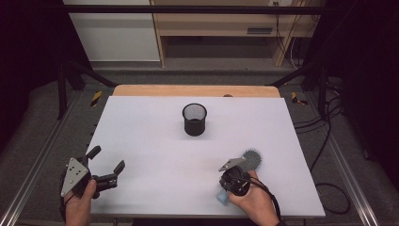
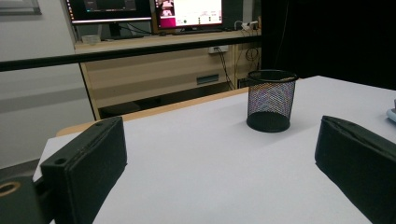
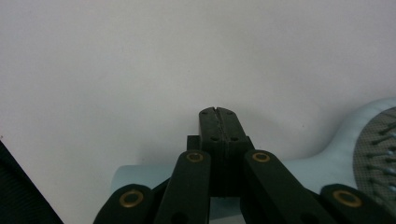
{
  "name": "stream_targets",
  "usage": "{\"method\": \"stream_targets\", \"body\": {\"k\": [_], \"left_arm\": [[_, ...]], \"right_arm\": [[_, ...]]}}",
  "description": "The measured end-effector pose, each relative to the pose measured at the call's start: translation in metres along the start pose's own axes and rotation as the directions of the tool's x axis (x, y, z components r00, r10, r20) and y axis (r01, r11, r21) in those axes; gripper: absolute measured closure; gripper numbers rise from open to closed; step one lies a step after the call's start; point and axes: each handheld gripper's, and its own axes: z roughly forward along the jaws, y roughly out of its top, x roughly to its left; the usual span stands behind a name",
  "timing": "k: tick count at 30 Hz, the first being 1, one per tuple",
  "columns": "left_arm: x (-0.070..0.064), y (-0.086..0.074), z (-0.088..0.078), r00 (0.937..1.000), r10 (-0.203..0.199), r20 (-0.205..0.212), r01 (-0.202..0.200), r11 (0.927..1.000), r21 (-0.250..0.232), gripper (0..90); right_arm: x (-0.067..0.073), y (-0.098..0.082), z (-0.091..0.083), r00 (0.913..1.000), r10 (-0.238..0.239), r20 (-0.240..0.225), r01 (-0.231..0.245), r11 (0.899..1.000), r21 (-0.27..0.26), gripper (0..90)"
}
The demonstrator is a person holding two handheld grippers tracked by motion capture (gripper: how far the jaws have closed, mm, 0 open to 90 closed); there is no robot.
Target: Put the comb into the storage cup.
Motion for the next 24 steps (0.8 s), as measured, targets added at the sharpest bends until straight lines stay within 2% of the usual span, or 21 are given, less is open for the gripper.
{"method": "stream_targets", "body": {"k": [6, 17, 24], "left_arm": [[0.0, 0.0, 0.0, 1.0, 0.0, 0.001, 0.0, 1.0, 0.003, 2.1], [0.001, -0.001, 0.001, 1.0, -0.001, -0.002, 0.001, 1.0, 0.004, 2.0], [0.001, -0.001, 0.0, 1.0, -0.002, -0.006, 0.002, 1.0, 0.005, 2.1]], "right_arm": [[-0.004, -0.006, -0.006, 0.9997, -0.022, 0.009, 0.022, 1.0, 0.016, 90.0], [-0.015, -0.021, -0.023, 0.9977, -0.025, 0.063, 0.021, 0.998, 0.067, 90.0], [-0.016, -0.027, -0.026, 0.9957, -0.039, 0.084, 0.031, 0.995, 0.098, 90.0]]}}
